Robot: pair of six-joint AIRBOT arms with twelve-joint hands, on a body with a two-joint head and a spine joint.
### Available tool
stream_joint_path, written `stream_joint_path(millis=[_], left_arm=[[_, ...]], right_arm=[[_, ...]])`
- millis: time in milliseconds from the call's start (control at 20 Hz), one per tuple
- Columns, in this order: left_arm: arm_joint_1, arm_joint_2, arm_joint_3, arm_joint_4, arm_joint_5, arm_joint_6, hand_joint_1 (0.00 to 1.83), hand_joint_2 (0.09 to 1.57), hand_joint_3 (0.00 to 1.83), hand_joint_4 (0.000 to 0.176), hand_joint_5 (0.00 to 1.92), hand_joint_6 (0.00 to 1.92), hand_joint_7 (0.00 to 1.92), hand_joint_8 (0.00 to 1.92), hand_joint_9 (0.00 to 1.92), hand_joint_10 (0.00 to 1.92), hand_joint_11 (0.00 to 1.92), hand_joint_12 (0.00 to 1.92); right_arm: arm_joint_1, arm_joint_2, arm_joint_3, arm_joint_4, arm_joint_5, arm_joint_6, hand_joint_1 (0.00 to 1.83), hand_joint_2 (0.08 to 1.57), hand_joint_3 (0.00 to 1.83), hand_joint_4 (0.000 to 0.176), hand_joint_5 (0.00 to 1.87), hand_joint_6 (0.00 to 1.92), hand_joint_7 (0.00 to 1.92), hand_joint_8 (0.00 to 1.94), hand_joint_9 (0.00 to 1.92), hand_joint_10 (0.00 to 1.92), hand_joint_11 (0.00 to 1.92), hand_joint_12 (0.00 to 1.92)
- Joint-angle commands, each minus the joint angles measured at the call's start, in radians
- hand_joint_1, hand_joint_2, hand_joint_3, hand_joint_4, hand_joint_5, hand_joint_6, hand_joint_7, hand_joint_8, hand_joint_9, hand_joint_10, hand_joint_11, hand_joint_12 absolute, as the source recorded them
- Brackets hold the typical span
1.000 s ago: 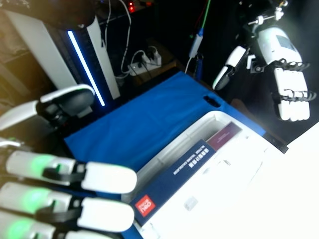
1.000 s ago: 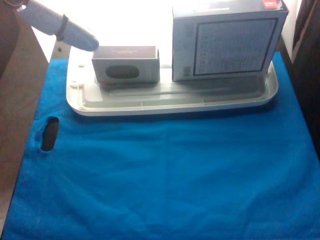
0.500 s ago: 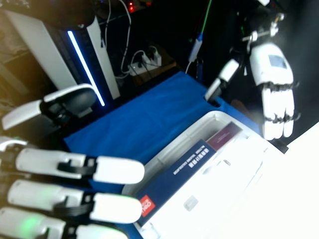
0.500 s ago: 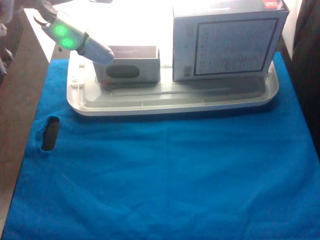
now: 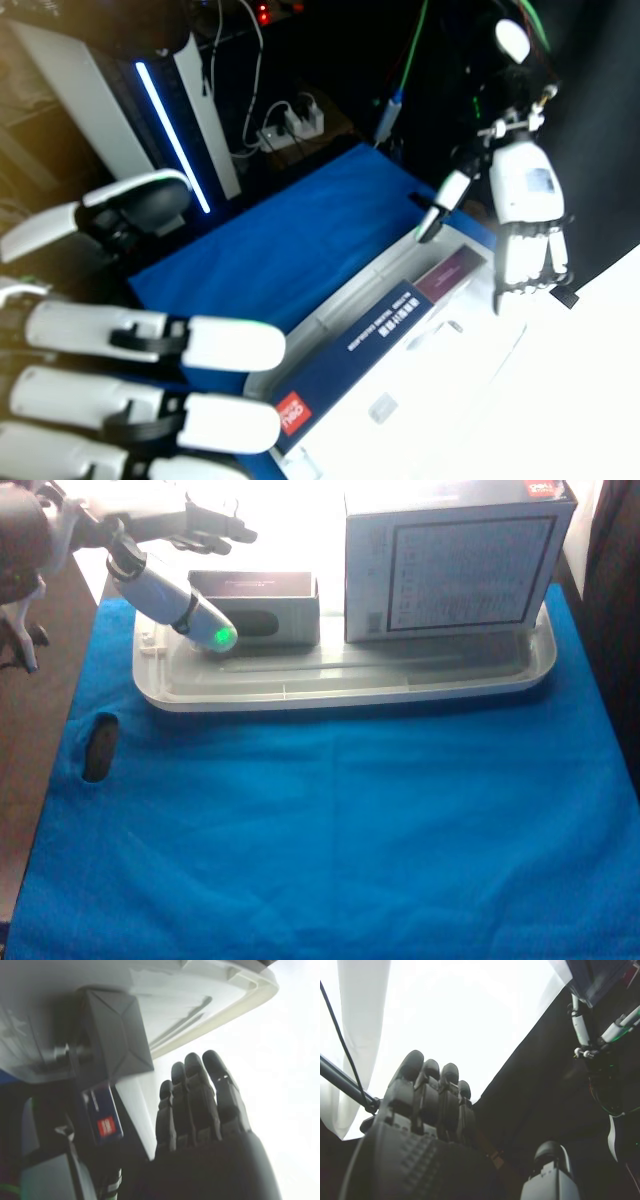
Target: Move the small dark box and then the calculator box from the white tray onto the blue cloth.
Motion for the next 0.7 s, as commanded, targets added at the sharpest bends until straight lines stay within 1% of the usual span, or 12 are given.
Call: stream_joint_path(millis=[0,50,100,200,250,300,350,400,450,500,550,650], left_arm=[[0.002,-0.009,0.012,-0.039,-0.03,-0.009,0.8,0.73,0.0,0.089,0.23,0.0,0.41,0.0,0.42,0.01,0.0,1.06],[0.005,-0.012,0.016,-0.042,-0.029,-0.009,0.8,0.73,0.0,0.089,0.23,0.0,0.41,0.0,0.42,0.01,0.0,1.06],[0.008,-0.018,0.022,-0.043,-0.024,-0.009,0.79,0.73,0.0,0.082,0.22,0.0,0.41,0.0,0.42,0.0,0.0,1.03],[0.012,-0.027,0.033,-0.045,-0.017,-0.009,0.78,0.74,0.0,0.05,0.23,0.0,0.44,0.01,0.46,0.02,0.01,1.03],[0.015,-0.03,0.035,-0.045,-0.017,-0.009,0.76,0.75,0.0,0.016,0.27,0.0,0.51,0.01,0.52,0.02,0.06,1.04],[0.018,-0.032,0.036,-0.045,-0.016,-0.009,0.77,0.76,0.0,0.0,0.35,0.0,0.59,0.01,0.61,0.04,0.12,1.05],[0.018,-0.032,0.037,-0.044,-0.015,-0.009,0.75,0.81,0.0,0.002,0.55,0.04,0.76,0.05,0.75,0.09,0.22,1.25],[0.018,-0.032,0.037,-0.041,-0.013,-0.009,0.8,0.9,0.01,0.0,0.68,0.05,0.84,0.06,0.81,0.12,0.23,1.42],[0.018,-0.032,0.037,-0.038,-0.01,-0.009,0.98,1.08,0.02,0.071,0.87,0.86,0.96,0.15,0.87,0.33,0.28,1.63],[0.018,-0.033,0.038,-0.039,-0.01,-0.009,1.14,1.15,0.01,0.04,0.9,1.06,0.86,0.99,0.73,0.79,0.3,1.71],[0.018,-0.033,0.039,-0.04,-0.01,-0.009,1.17,1.17,0.0,0.023,0.91,1.11,0.81,1.22,0.64,1.06,0.32,1.75],[0.018,-0.035,0.042,-0.047,-0.012,-0.009,1.2,1.15,0.0,0.028,0.94,1.05,0.87,1.2,0.66,1.14,0.38,1.7]], right_arm=[[0.013,0.0,0.002,0.036,0.114,0.008,0.06,0.85,0.0,0.054,0.23,0.0,0.32,0.0,0.2,0.0,0.05,0.46],[0.013,0.0,0.002,0.036,0.114,0.008,0.06,0.85,0.0,0.054,0.23,0.0,0.32,0.0,0.2,0.0,0.05,0.46],[0.013,0.0,0.001,0.034,0.114,0.008,0.06,0.86,0.0,0.054,0.24,0.0,0.33,0.0,0.2,0.01,0.06,0.45],[0.013,0.0,0.0,0.032,0.114,0.008,0.07,0.87,0.0,0.047,0.24,0.0,0.34,0.01,0.2,0.0,0.05,0.44],[0.013,0.0,0.0,0.032,0.114,0.008,0.06,0.87,0.0,0.053,0.23,0.0,0.33,0.0,0.2,0.0,0.05,0.43],[0.013,0.0,0.0,0.031,0.114,0.008,0.06,0.86,0.0,0.057,0.23,0.0,0.32,0.0,0.19,0.0,0.06,0.39],[0.013,0.0,0.0,0.031,0.114,0.008,0.06,0.86,0.0,0.059,0.24,0.01,0.33,0.01,0.2,0.01,0.09,0.39],[0.013,0.0,0.0,0.03,0.115,0.008,0.06,0.86,0.0,0.064,0.25,0.01,0.33,0.01,0.2,0.01,0.09,0.38],[0.013,0.0,0.0,0.029,0.115,0.008,0.05,0.86,0.0,0.059,0.25,0.01,0.33,0.01,0.2,0.01,0.1,0.39],[0.013,0.0,0.0,0.029,0.115,0.008,0.04,0.86,0.0,0.052,0.25,0.01,0.34,0.01,0.2,0.01,0.11,0.39],[0.013,0.0,0.0,0.028,0.115,0.008,0.03,0.87,0.0,0.048,0.25,0.01,0.33,0.0,0.2,0.01,0.11,0.39],[0.013,0.0,-0.001,0.027,0.115,0.008,0.03,0.88,0.01,0.047,0.26,0.01,0.34,0.01,0.21,0.01,0.11,0.39]])
